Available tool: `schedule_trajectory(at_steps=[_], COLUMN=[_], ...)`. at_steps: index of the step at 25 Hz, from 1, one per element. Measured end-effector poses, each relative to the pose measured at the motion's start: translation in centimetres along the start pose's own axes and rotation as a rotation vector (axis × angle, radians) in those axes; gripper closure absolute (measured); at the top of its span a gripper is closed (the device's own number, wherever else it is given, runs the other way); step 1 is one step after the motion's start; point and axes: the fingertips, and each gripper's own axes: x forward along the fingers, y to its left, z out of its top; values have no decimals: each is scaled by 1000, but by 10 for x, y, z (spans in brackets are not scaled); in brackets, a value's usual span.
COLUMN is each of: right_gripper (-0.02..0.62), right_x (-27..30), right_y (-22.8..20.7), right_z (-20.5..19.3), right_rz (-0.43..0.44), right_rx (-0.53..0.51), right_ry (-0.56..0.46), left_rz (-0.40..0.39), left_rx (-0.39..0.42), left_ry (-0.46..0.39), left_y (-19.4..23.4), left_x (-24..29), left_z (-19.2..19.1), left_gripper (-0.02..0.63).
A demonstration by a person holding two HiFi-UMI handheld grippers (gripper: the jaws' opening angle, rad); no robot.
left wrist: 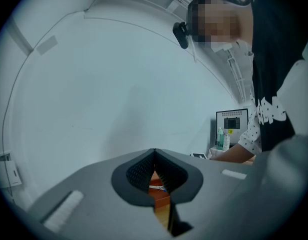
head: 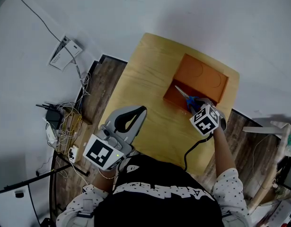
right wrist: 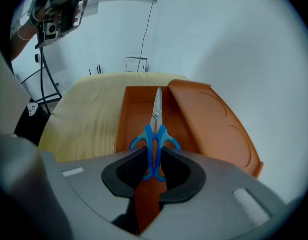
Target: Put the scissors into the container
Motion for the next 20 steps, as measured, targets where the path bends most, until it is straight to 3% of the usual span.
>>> schedule_trajectory(at_steps=[8,20], right_gripper=[497,495], right_x=[11,12], right_y=[-2,-3], right_z=[-3,-3], right_rz=[10,1], right_rx=[-19,-24], right_ry=[49,45], left_rz=[16,14], left_rx=[2,7], left_ry=[13,8], left_y=[3,0], left_x=[-3,-8], left_z=[-3,-2], left_gripper=[604,604])
